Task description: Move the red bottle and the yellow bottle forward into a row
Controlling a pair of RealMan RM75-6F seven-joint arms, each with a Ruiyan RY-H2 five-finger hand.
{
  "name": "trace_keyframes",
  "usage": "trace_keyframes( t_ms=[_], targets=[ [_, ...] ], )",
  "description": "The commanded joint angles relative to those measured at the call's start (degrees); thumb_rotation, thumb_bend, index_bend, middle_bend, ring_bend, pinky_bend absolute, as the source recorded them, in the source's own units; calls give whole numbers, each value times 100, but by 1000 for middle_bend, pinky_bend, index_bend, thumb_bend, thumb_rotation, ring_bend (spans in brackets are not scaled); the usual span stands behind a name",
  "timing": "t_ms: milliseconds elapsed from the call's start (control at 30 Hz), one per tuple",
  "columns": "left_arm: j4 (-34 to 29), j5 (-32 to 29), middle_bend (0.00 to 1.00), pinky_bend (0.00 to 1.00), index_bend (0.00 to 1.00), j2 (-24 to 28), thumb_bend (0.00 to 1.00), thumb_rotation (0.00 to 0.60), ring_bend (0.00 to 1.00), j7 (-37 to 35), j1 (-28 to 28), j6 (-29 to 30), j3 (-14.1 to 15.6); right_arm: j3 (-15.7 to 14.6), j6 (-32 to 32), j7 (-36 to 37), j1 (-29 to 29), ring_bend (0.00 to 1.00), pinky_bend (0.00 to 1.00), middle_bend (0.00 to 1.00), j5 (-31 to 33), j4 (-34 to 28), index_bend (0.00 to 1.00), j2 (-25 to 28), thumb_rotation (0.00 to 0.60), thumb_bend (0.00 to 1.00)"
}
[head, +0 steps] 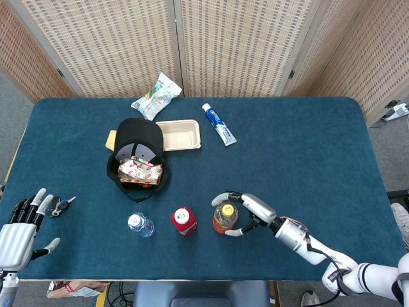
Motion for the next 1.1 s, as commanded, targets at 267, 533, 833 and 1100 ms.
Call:
trace_keyframes(
  t_ms=[267,533,833,1100],
  targets=[
    [-7,5,0,48,0,16,139,600,0,6,-40,-24,-36,170,600,-188,-172,40,89,65,79,-471,0,556,600,92],
    [88,-45,0,48,0,-31,140,600,0,-45,-79,-82,-65,371,1094,-1837,-847,41,88,117,814,-1033,72,1163,600,197],
    [234,-33,0,47,0,-105,139,600,0,-99,-137,-103,-104,188,1382,-3623,-1671,83,89,196,1443,-981,162,1467,600,252],
    [306,65,0,48,0,-213,139,600,0,-53,-183,-127,-71,-54,1725,-4553,-2395,83,89,197,1632,-856,166,1584,600,252]
  ],
)
